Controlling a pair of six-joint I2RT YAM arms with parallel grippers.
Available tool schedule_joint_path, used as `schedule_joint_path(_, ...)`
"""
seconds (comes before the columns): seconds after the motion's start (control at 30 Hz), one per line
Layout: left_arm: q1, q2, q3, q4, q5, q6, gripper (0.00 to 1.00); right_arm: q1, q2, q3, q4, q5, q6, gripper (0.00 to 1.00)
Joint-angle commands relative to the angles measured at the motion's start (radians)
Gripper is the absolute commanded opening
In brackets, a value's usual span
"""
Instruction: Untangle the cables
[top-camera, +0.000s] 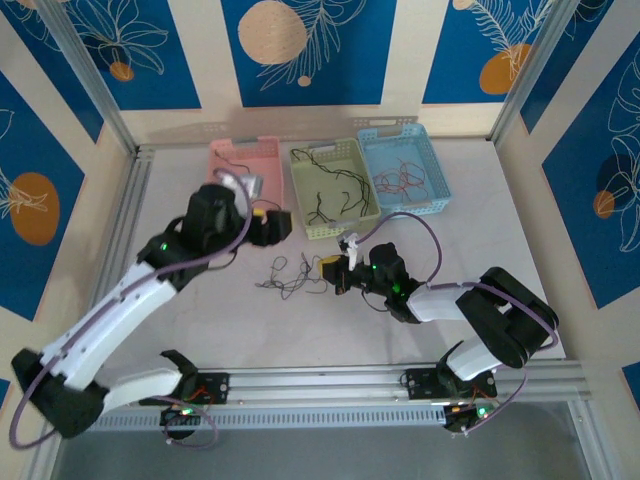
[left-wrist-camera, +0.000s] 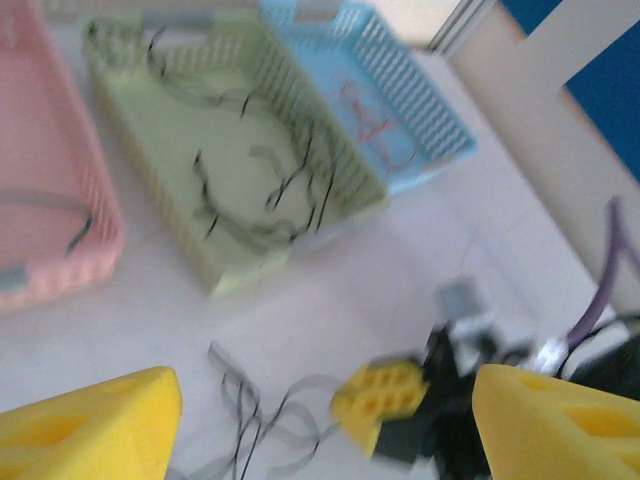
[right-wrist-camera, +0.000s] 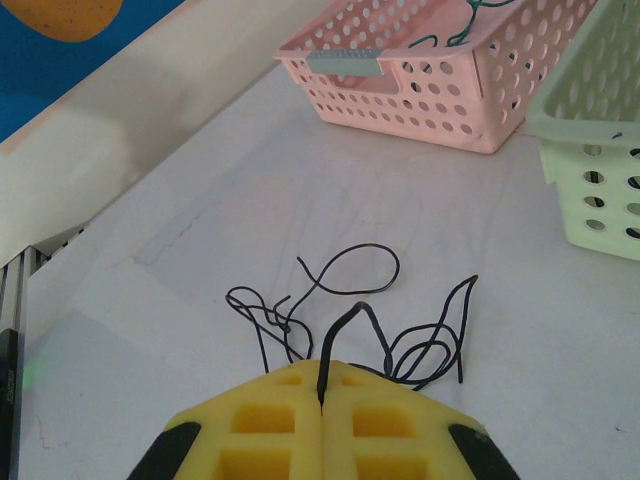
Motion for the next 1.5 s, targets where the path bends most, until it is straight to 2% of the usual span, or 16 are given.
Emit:
schedule_joint_path(0.0, -0.007, -0.122, -0.187, -0.005, -0.032, -0.088, 0.77, 0.005, 0.007, 0.03, -0.009, 0.002, 0.002, 0.0)
schedule_joint_path(0.17, -0.014, -0.274, -0.396, -0.019, -0.011, -0.167, 0.76, 0.005, 0.007, 0.037, -0.021, 0.005, 0.004, 0.0)
schedule_joint_path(0.33, -0.064, -0.261, -0.465, 0.023, 0.019, -0.167, 0.75, 0.006, 0.006, 0.036, -0.022, 0.006, 0.004, 0.0)
schedule_joint_path(0.43, -0.105, -0.205, -0.462, 0.046, -0.016, -0.155, 0.75, 0.007, 0.004, 0.034, -0.021, 0.008, 0.003, 0.0)
schedule_joint_path(0.57, -0.117, -0.093, -0.429, 0.064, -0.052, -0.118, 0.74, 0.005, -0.001, 0.031, -0.02, 0.014, 0.005, 0.0)
schedule_joint_path(0.73, -0.129, 0.081, -0.371, 0.064, -0.086, -0.089, 0.68, 0.001, -0.015, 0.018, -0.013, 0.027, 0.013, 0.0)
schedule_joint_path(0.87, -0.163, 0.165, -0.325, 0.094, -0.089, -0.065, 0.63, -0.002, -0.007, 0.022, -0.013, 0.024, 0.015, 0.0)
schedule_joint_path(1.03, -0.191, 0.279, -0.261, 0.095, -0.105, -0.038, 0.49, -0.004, -0.012, 0.016, -0.009, 0.025, 0.021, 0.0)
schedule_joint_path(1.47, -0.222, 0.548, -0.119, 0.065, -0.204, -0.03, 0.4, -0.007, -0.011, 0.017, -0.008, 0.021, 0.022, 0.0)
